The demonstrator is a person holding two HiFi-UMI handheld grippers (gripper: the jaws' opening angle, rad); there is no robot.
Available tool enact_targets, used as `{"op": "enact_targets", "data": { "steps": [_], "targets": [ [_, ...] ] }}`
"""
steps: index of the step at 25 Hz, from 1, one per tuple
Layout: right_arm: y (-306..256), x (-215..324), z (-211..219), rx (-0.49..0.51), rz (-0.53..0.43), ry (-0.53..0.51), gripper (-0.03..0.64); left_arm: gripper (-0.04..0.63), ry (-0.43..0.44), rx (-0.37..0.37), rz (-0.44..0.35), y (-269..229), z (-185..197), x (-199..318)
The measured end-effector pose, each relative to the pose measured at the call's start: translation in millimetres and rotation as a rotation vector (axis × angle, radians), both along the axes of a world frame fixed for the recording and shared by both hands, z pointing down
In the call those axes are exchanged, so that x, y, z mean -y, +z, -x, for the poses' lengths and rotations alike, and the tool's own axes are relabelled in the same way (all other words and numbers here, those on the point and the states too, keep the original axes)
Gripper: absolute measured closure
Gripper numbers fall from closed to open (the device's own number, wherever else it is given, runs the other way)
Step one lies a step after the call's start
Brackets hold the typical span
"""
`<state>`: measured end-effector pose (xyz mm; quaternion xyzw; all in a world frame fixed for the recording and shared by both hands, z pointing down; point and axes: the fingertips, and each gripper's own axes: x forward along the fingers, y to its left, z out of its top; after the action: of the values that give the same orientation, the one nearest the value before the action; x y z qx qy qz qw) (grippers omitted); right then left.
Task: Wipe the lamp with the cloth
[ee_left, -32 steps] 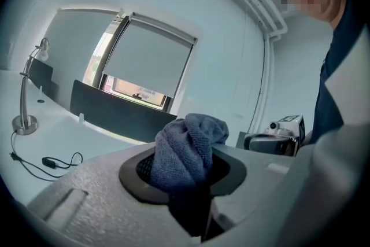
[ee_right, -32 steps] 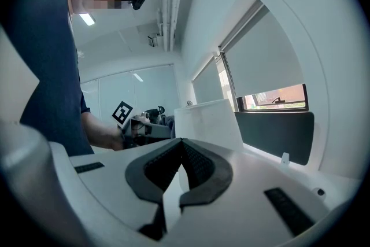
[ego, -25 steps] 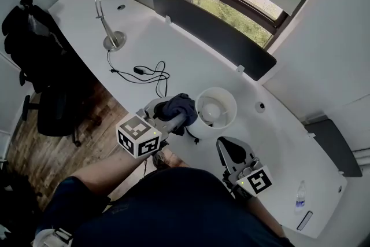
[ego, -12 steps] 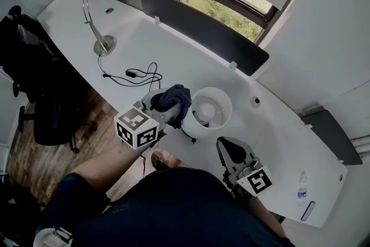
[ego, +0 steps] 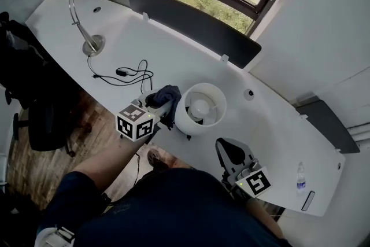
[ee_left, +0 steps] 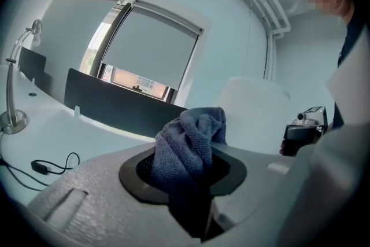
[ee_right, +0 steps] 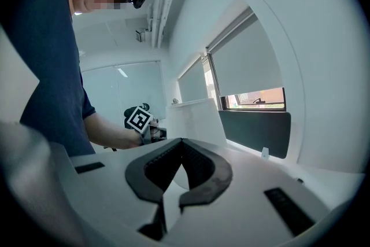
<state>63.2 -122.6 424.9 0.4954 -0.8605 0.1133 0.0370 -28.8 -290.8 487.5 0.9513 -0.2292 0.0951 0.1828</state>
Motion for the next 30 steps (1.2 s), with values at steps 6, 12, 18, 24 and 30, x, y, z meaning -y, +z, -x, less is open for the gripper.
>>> {"op": "enact_targets", "data": {
  "steps": [6, 12, 18, 24, 30],
  "targets": [
    [5, -10, -8, -0.009, 0.014, 0.019, 0.606, 0.462, -0.024, 0.045, 0.057, 38, 2, 6],
    [9, -15, -13, -0.013, 0.02, 0.019, 0.606, 0.462, -0.062, 0.046, 0.071, 48, 7, 8],
    [4, -18, -15, 0.004, -0.002, -0.02, 0.606, 0.462, -0.131, 0.033, 0.05, 26, 24, 1],
    [-8, -20, -13, 0.026, -0.059, -0.095, 0.606, 0.462, -0.215, 0.021, -0.006, -12, 48, -23],
    [-14, -28, -11, 0.053, -0.105, -0.176, 0.606, 0.462, -0.249, -0.001, -0.029, -42, 55, -75]
  ]
}}
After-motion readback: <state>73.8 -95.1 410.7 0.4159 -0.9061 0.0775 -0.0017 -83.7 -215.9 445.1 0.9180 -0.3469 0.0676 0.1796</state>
